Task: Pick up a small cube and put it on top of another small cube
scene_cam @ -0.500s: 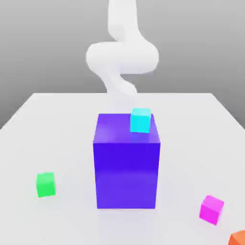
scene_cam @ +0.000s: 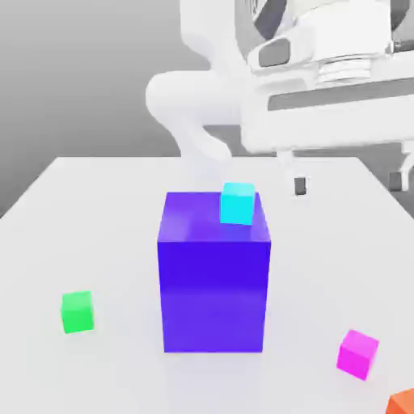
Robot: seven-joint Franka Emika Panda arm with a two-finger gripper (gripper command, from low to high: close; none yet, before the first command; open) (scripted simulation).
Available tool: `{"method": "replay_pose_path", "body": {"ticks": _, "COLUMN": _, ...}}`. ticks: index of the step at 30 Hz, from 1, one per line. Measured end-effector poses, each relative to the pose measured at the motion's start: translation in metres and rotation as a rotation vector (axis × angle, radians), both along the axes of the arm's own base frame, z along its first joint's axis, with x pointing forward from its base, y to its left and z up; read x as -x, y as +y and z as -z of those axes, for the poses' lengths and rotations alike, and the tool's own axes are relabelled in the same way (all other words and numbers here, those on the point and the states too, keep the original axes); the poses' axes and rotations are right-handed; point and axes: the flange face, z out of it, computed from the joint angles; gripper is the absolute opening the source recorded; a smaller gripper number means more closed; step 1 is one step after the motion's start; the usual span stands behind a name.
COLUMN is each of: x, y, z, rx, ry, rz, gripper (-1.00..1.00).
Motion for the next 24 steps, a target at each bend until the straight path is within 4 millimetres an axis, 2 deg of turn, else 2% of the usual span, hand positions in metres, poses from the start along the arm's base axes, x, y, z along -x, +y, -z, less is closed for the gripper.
{"method": "replay_pose_path", "body": {"ticks": 5, "x": 0.020, "y": 0.049, "z": 0.096, "rx": -0.003, "ry": 0.144, "rz": 0.087, "gripper": 0.00}}
{"method": "replay_pose_path", "body": {"ticks": 7, "x": 0.032, "y": 0.060, "z": 0.134, "rx": 0.003, "ry": 0.199, "rz": 0.136, "gripper": 0.00}}
{"method": "replay_pose_path", "body": {"ticks": 11, "x": 0.060, "y": 0.079, "z": 0.205, "rx": 0.026, "ry": 0.294, "rz": 0.220, "gripper": 0.00}}
{"method": "replay_pose_path", "body": {"ticks": 15, "x": 0.065, "y": 0.082, "z": 0.257, "rx": 0.030, "ry": 0.306, "rz": 0.231, "gripper": 0.00}}
{"method": "replay_pose_path", "body": {"ticks": 16, "x": 0.065, "y": 0.082, "z": 0.267, "rx": 0.030, "ry": 0.307, "rz": 0.231, "gripper": -1.00}}
{"method": "replay_pose_path", "body": {"ticks": 21, "x": 0.065, "y": 0.082, "z": 0.267, "rx": 0.028, "ry": 0.305, "rz": 0.231, "gripper": -1.00}}
{"method": "replay_pose_path", "body": {"ticks": 22, "x": 0.066, "y": 0.082, "z": 0.273, "rx": 0.029, "ry": 0.305, "rz": 0.231, "gripper": -1.00}}
{"method": "replay_pose_path", "body": {"ticks": 24, "x": 0.065, "y": 0.082, "z": 0.261, "rx": 0.029, "ry": 0.306, "rz": 0.232, "gripper": -1.00}}
